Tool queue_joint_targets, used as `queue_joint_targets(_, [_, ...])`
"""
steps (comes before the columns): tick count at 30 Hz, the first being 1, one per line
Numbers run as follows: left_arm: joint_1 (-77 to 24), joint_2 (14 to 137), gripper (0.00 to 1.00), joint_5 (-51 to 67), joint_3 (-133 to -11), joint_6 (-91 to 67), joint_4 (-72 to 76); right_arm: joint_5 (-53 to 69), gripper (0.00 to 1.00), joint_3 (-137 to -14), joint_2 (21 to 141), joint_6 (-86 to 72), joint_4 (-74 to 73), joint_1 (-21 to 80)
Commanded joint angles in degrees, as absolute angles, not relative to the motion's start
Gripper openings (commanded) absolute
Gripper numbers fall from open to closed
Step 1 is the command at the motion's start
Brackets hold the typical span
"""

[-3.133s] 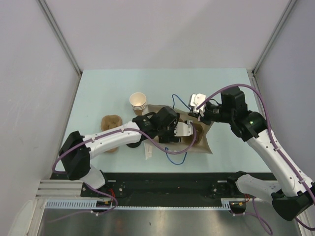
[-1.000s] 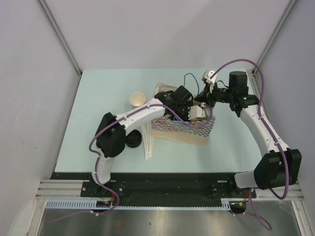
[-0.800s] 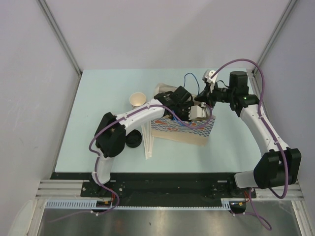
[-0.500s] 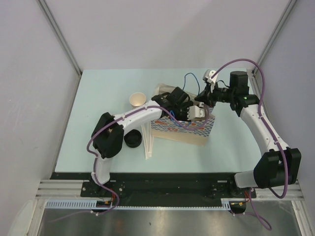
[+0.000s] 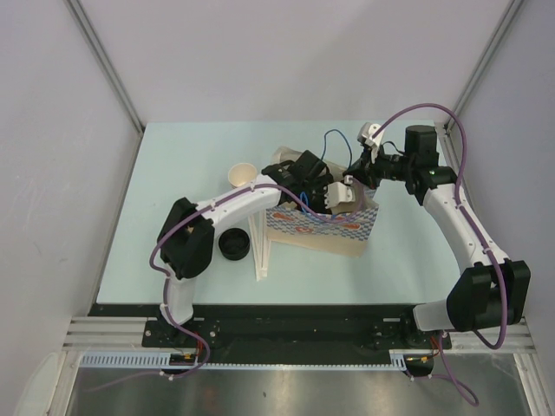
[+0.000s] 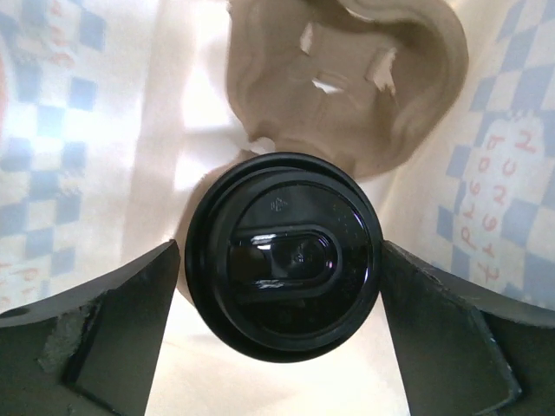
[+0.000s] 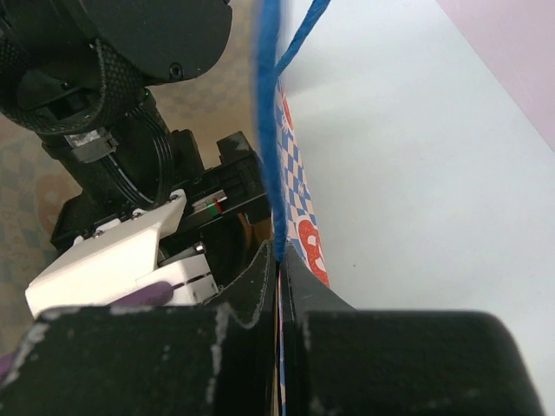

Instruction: Pack the takeout coffee

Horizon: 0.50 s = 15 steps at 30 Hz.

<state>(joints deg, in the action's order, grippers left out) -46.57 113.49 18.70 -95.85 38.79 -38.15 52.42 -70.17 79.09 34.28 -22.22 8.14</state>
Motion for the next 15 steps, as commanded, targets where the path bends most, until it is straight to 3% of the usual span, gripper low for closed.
queue_joint_targets(1, [-45.53,111.97,0.99,18.01,-97.91,36.48,-43.42,54.49,0.00,-70.31,79.63,33.92,-22.15,8.17])
queue_joint_targets(15, [-45.35,107.84,1.00,21.00,-103.53,34.46,-44.47,54.58,0.00,-70.22,79.98,34.36,-21.53,8.17])
